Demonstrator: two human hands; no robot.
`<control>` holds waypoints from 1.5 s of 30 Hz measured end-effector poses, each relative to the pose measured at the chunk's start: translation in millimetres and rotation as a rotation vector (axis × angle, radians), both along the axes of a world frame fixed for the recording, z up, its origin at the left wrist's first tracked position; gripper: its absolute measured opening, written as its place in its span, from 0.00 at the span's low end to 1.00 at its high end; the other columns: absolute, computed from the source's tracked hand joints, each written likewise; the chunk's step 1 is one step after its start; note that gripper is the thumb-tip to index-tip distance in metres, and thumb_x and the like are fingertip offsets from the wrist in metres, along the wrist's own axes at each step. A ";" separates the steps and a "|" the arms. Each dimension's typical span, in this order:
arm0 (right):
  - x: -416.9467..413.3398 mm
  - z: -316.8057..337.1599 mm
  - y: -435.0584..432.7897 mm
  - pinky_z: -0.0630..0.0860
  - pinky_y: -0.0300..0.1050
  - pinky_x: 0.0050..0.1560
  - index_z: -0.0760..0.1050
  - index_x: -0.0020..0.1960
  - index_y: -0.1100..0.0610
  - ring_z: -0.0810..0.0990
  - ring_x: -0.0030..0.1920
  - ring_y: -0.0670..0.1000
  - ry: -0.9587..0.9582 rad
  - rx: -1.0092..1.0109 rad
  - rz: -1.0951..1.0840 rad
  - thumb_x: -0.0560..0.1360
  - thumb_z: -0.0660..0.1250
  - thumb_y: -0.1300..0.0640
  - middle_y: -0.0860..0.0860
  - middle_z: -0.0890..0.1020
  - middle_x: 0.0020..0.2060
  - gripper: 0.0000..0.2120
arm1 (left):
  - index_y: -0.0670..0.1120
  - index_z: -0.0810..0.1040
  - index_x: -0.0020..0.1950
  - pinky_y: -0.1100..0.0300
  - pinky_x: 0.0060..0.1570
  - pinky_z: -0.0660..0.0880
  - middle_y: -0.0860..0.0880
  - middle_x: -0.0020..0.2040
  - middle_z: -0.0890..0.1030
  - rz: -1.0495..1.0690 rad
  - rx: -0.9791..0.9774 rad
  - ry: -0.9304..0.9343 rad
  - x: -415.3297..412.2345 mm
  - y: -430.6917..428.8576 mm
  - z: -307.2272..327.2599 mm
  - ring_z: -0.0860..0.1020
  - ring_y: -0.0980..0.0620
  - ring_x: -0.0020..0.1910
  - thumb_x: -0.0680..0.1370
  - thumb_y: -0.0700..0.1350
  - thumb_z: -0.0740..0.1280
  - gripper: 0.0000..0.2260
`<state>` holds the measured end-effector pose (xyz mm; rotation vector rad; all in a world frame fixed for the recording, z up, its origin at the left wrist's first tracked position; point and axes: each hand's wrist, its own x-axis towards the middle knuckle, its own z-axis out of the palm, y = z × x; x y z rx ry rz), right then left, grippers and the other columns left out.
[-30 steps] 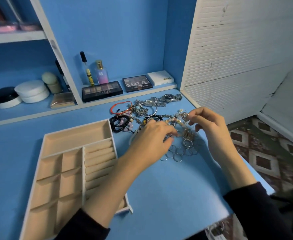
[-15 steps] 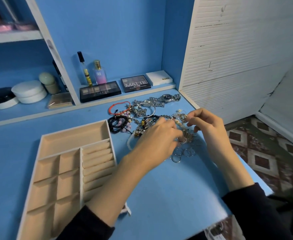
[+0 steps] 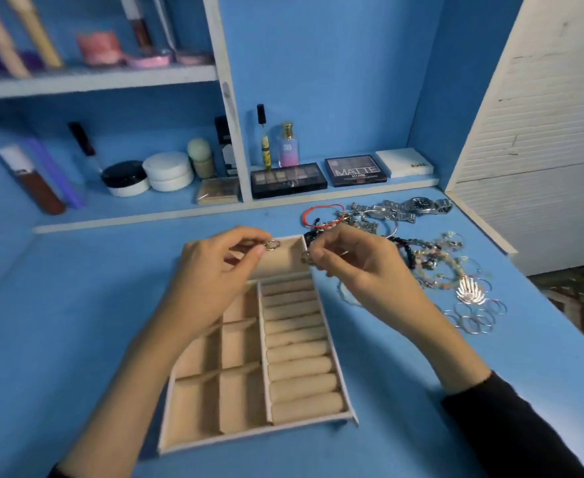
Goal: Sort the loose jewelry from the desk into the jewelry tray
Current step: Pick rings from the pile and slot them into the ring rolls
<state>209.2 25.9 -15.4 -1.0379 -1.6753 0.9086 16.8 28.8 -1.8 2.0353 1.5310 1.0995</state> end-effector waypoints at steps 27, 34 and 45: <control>-41.3 -27.5 9.5 0.66 0.26 0.44 0.82 0.42 0.58 0.72 0.41 0.41 -0.460 0.372 0.021 0.70 0.69 0.58 0.42 0.76 0.37 0.04 | 0.46 0.83 0.49 0.65 0.44 0.75 0.54 0.42 0.83 -0.008 0.113 -0.096 -20.4 8.0 -24.8 0.78 0.60 0.40 0.73 0.41 0.69 0.06; -40.6 -31.5 11.4 0.65 0.24 0.43 0.83 0.43 0.58 0.68 0.39 0.40 -0.489 0.371 -0.003 0.70 0.69 0.58 0.46 0.77 0.33 0.05 | 0.46 0.83 0.50 0.63 0.44 0.76 0.53 0.43 0.84 -0.009 0.080 -0.088 -19.7 6.2 -22.4 0.78 0.58 0.42 0.74 0.41 0.69 0.07; -37.7 -32.9 11.6 0.65 0.29 0.42 0.83 0.45 0.56 0.69 0.39 0.45 -0.421 0.343 -0.012 0.70 0.69 0.54 0.48 0.73 0.36 0.07 | 0.47 0.83 0.49 0.65 0.45 0.75 0.54 0.43 0.83 0.000 0.080 -0.071 -18.5 2.8 -18.6 0.78 0.61 0.41 0.73 0.42 0.69 0.06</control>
